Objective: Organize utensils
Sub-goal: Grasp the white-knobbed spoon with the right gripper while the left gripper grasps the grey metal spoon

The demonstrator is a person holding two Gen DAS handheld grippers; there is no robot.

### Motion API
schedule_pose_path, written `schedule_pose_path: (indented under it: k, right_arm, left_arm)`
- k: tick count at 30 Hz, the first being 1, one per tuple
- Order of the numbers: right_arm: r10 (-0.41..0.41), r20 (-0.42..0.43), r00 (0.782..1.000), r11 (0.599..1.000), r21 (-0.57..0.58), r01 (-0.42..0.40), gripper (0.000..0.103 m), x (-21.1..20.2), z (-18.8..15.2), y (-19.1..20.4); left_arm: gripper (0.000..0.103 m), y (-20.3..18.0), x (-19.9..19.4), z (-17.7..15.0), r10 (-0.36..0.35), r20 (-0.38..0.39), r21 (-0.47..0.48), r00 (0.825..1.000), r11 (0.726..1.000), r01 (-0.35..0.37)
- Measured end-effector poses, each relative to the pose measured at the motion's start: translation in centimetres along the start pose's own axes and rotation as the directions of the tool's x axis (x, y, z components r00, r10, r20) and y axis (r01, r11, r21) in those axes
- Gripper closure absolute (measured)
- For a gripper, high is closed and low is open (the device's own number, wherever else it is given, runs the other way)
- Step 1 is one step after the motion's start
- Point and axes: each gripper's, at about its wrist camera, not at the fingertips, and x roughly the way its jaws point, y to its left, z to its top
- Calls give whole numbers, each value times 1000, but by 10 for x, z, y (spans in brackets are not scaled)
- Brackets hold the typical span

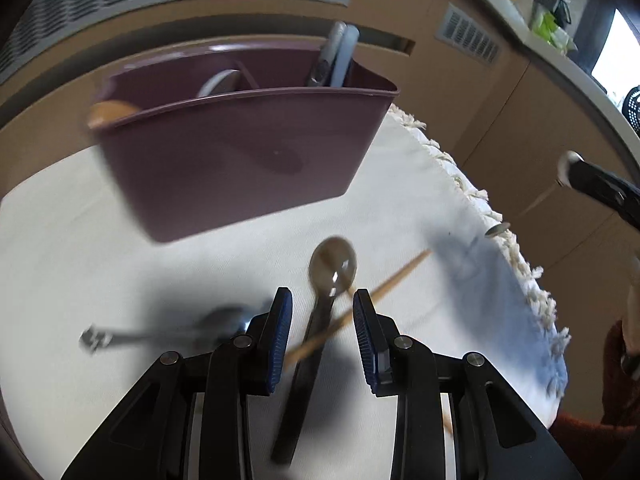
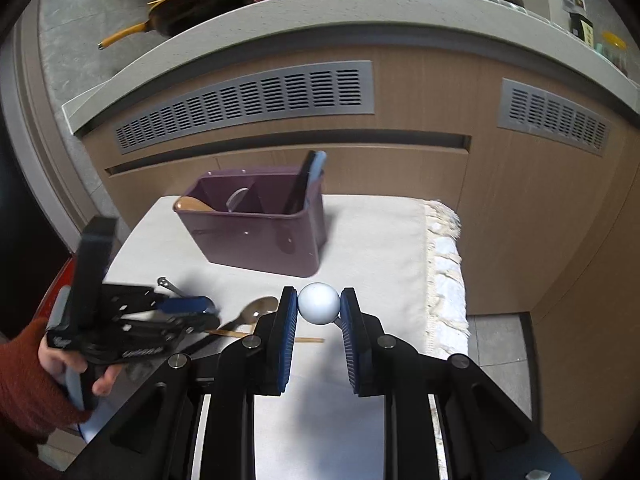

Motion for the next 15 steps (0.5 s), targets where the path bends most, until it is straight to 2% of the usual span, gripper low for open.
schedule_pose_path:
  k: [2, 8, 15]
  right_arm:
    - [-3, -4, 1000, 1000, -5, 3, 84, 2, -2, -4]
    - [-6, -11, 1000, 1000, 20, 6, 83, 5, -4, -16]
    - [-3, -17, 1000, 999, 41, 4, 83, 10, -6, -20]
  left_arm:
    - [70, -2, 14, 11, -14, -37, 4, 999, 1000, 14]
    - [70, -11, 44, 21, 61, -128, 59, 990, 997, -54]
    - [70, -13, 46, 23, 92, -154, 100, 984, 992, -77]
